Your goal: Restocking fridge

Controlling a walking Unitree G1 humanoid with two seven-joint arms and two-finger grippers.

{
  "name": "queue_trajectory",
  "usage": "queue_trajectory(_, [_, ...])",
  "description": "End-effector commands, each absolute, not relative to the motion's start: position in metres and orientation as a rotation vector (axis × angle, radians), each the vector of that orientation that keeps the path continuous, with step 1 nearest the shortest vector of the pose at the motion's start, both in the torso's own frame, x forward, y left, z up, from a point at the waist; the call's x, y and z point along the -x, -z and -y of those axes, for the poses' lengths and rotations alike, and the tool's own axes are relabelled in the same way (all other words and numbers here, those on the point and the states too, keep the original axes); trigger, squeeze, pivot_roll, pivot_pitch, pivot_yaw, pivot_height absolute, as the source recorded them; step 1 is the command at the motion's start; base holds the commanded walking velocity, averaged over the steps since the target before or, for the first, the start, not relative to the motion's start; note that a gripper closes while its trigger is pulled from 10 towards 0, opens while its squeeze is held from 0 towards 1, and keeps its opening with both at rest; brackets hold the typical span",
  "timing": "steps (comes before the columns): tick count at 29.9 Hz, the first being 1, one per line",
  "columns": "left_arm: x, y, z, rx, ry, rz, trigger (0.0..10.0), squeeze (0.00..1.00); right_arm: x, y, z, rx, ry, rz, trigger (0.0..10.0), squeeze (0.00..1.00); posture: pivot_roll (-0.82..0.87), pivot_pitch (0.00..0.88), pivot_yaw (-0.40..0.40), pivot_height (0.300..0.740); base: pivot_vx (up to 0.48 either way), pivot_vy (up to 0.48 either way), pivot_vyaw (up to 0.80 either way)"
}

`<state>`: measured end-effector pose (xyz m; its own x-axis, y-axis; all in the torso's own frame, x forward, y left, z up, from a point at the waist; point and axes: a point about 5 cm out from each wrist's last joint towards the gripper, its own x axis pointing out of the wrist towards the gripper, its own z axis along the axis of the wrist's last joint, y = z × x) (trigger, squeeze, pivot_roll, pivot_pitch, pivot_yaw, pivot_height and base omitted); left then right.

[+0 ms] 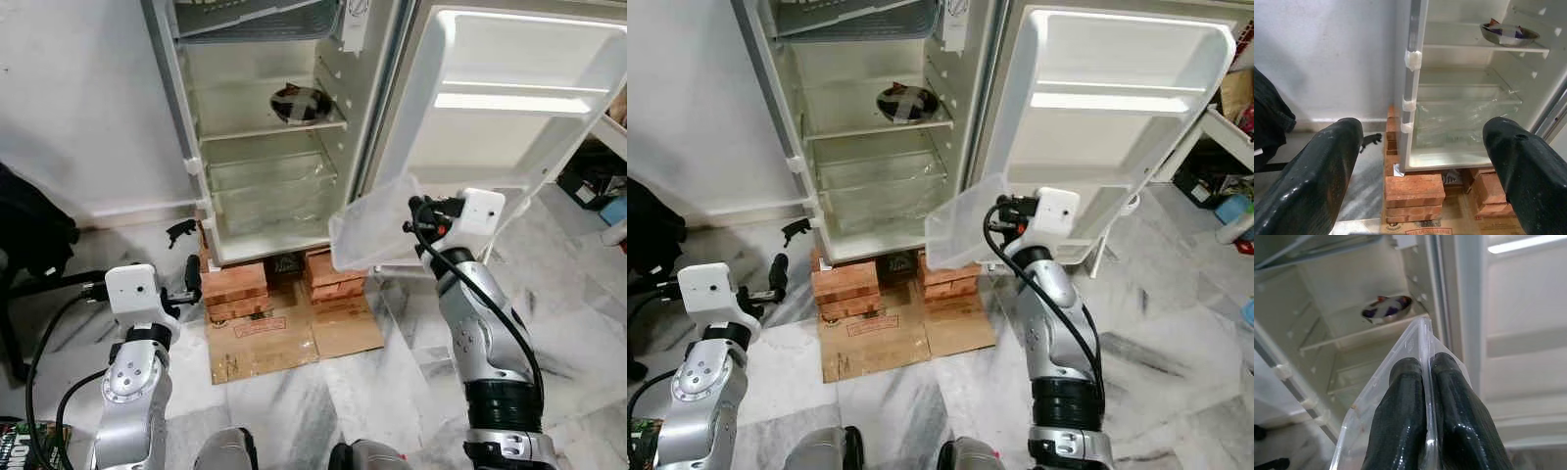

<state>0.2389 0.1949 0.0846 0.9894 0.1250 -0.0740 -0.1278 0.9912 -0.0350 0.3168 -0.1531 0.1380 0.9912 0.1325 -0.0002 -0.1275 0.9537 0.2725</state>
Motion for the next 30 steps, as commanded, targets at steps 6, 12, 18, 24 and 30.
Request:
queue_trajectory(6, [-0.2364,-0.0886,-0.194,0.047,-0.111,-0.064,10.0,0.0,-0.3229,-0.1428,0.1481,-0.276,-0.172,0.003,10.0,0.0,0.09,0.091,-0.084,0.74,0.042,0.0,0.39])
queue_trajectory(12, [-0.2383,-0.0902,-0.1943,0.048,-0.108,-0.058,10.0,0.0,-0.3251,-0.1427,0.148,-0.281,-0.185,0.004,10.0,0.0,0.08,0.089,-0.081,0.74,0.284,0.0,0.14])
queue_trajectory(18, [-0.2423,-0.0917,-0.193,0.052,-0.097,-0.055,10.0,0.0,-0.3257,-0.1432,0.1471,-0.279,-0.192,0.009,10.0,0.0,0.08,0.097,-0.075,0.74,0.303,0.0,0.0])
queue_trajectory(24, [-0.2452,-0.093,-0.1908,0.061,-0.091,-0.047,10.0,0.0,-0.3242,-0.1457,0.1437,-0.281,-0.222,0.028,10.0,0.0,0.07,0.095,-0.073,0.74,0.317,0.0,0.27])
queue_trajectory(30, [-0.2458,-0.0924,-0.1892,0.062,-0.086,-0.05,10.0,0.0,-0.3243,-0.1447,0.1446,-0.276,-0.221,0.025,10.0,0.0,0.07,0.095,-0.075,0.74,0.316,0.261,0.36])
